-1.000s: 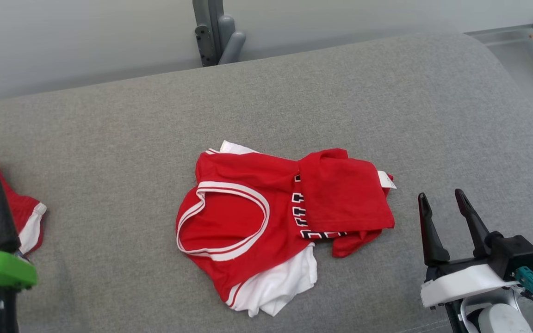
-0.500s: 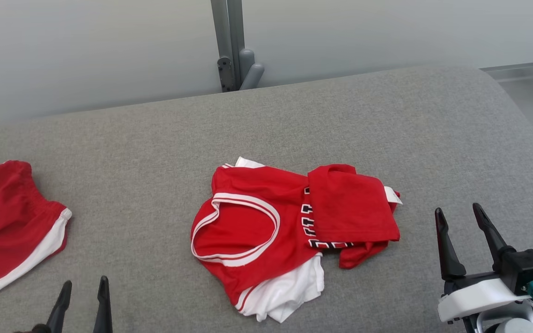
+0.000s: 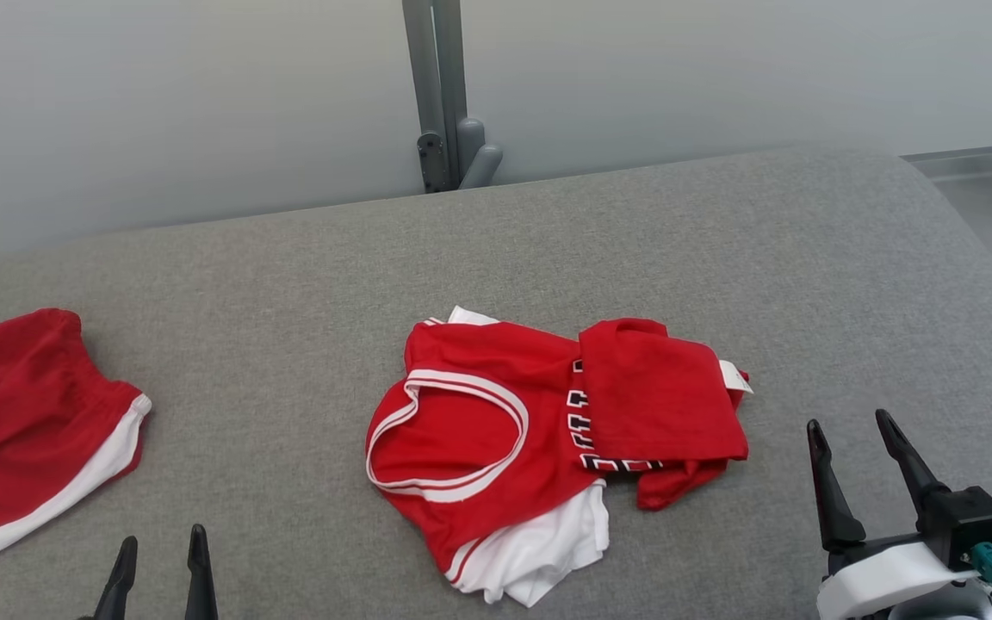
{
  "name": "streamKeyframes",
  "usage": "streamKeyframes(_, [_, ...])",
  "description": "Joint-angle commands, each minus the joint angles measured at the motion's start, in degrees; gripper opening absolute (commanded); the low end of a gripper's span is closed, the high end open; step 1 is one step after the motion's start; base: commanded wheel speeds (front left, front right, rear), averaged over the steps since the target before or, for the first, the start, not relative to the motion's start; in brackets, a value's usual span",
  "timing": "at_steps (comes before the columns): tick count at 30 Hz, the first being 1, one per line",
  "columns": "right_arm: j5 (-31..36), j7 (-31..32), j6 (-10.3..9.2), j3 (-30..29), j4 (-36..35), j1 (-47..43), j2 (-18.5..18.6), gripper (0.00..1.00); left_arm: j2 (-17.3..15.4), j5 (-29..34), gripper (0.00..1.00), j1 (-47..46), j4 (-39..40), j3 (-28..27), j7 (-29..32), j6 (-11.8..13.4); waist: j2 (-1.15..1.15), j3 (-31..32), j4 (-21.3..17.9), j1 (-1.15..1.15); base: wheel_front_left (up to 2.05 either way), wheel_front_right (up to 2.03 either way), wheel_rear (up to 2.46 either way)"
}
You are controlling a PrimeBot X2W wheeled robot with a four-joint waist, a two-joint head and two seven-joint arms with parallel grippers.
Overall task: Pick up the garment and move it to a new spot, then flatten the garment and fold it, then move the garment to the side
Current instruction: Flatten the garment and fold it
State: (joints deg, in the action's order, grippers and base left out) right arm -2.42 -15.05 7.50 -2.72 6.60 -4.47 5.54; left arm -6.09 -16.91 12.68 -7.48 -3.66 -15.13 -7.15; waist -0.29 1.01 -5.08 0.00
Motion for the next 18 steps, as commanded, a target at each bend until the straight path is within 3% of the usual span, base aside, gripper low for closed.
streamKeyframes(1, [0.2, -0.2, -0.02, 0.2, 0.1, 0.5, 0.0, 1.0, 0.5, 0.7, 1.0, -1.1, 0.4, -0.3, 0.0, -0.4, 0.29, -0.1, 0.5, 0.0, 0.0, 0.0, 0.0])
streamKeyframes(18, [-0.4, -0.2, -0.02, 1.2, 0.6, 1.2, 0.0, 1.0, 0.4, 0.0, 1.0, -1.6, -0.8, 1.0, 0.0, -0.4, 0.29, -0.5, 1.1, 0.0, 0.0, 0.0, 0.0])
